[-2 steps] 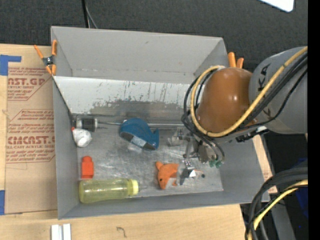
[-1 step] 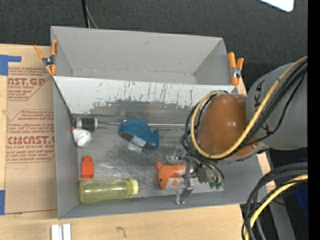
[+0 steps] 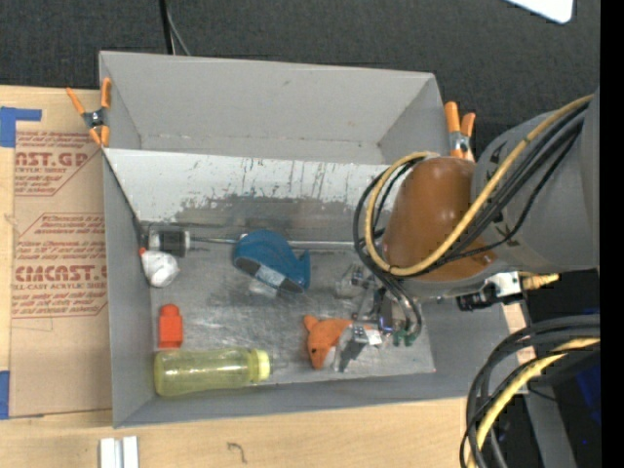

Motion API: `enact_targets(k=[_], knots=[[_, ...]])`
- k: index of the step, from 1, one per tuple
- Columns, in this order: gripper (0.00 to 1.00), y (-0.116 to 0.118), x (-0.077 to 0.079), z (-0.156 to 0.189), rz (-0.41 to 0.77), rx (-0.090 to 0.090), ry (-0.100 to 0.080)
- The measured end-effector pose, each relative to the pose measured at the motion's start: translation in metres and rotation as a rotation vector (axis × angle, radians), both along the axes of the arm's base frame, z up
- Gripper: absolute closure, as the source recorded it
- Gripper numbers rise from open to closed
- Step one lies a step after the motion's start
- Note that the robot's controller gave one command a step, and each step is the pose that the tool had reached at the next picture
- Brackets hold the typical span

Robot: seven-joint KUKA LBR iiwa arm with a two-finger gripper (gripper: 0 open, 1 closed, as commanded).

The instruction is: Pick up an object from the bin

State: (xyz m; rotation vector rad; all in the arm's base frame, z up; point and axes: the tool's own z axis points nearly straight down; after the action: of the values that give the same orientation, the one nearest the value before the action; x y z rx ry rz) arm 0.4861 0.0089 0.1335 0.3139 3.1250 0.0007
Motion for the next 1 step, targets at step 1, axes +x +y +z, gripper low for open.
enact_targets(k=[1], knots=[[0.00, -0.0080, 0.0015, -0.0644, 0.013, 0.000, -0.010]])
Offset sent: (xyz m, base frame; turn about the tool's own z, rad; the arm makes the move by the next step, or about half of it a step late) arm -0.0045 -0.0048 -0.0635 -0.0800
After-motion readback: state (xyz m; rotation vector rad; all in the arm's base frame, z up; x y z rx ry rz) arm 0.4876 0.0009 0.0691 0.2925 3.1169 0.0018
